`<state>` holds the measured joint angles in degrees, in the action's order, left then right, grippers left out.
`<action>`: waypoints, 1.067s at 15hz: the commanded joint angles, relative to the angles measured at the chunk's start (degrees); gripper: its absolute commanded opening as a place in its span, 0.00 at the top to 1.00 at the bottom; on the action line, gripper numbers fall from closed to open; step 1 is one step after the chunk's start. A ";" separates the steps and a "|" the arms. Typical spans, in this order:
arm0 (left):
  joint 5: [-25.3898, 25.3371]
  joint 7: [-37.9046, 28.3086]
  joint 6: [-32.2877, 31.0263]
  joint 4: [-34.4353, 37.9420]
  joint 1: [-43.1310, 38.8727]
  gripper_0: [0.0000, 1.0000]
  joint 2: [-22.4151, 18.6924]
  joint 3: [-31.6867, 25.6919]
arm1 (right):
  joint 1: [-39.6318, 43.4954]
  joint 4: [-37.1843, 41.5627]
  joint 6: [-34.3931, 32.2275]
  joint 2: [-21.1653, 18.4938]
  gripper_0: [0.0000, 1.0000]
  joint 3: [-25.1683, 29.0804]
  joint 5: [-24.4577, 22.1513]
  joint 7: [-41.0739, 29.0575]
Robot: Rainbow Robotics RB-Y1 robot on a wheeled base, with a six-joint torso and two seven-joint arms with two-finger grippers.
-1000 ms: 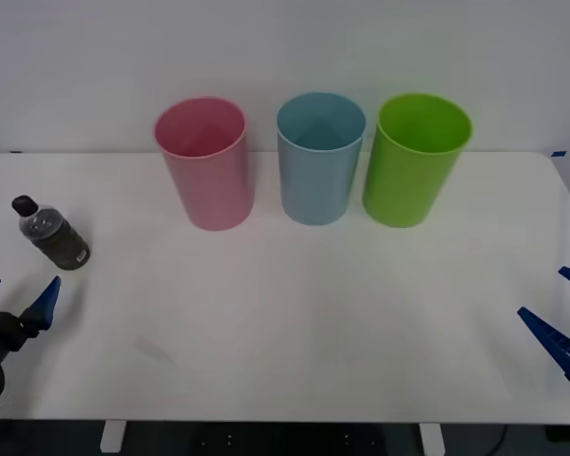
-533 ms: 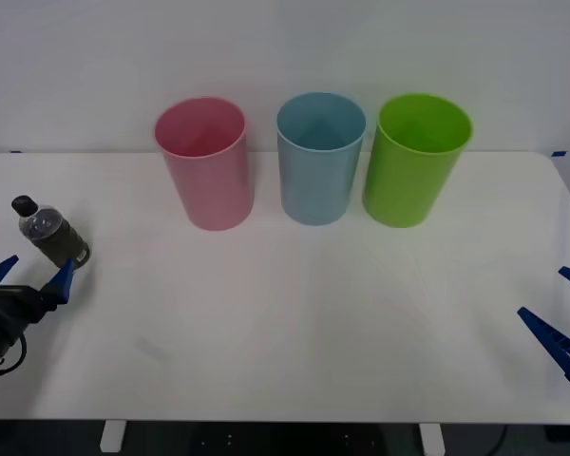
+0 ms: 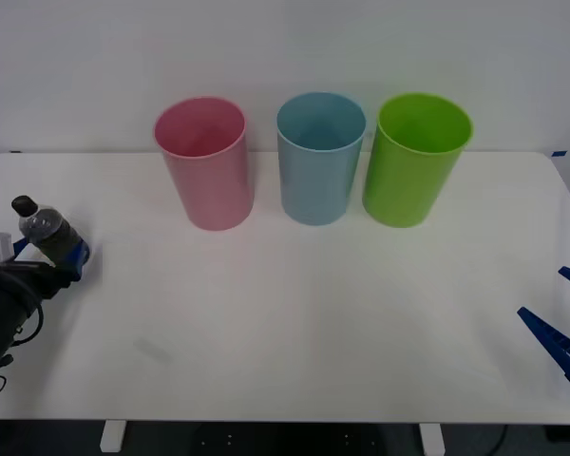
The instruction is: Grasp the object on the table and drop it into the matching bin: aluminum can to the light blue bin, PET bottle to the pink bin.
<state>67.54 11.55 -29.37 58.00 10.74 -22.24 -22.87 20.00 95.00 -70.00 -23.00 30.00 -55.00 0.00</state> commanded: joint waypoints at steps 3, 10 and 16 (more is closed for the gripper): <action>1.98 0.31 1.33 -2.54 3.50 0.00 0.35 0.19 | 0.00 0.00 0.00 0.00 0.00 0.00 0.00 0.00; 2.59 0.31 2.21 -2.63 4.11 0.00 0.70 0.72 | 0.00 0.00 0.00 0.00 0.00 0.00 0.00 0.00; 2.42 0.49 2.12 -2.63 4.11 1.00 0.70 0.80 | 0.00 0.00 0.00 0.00 0.00 0.00 0.00 0.00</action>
<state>69.99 12.09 -27.22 55.36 14.86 -21.53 -22.12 20.00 95.00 -70.00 -23.00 30.00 -55.00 0.00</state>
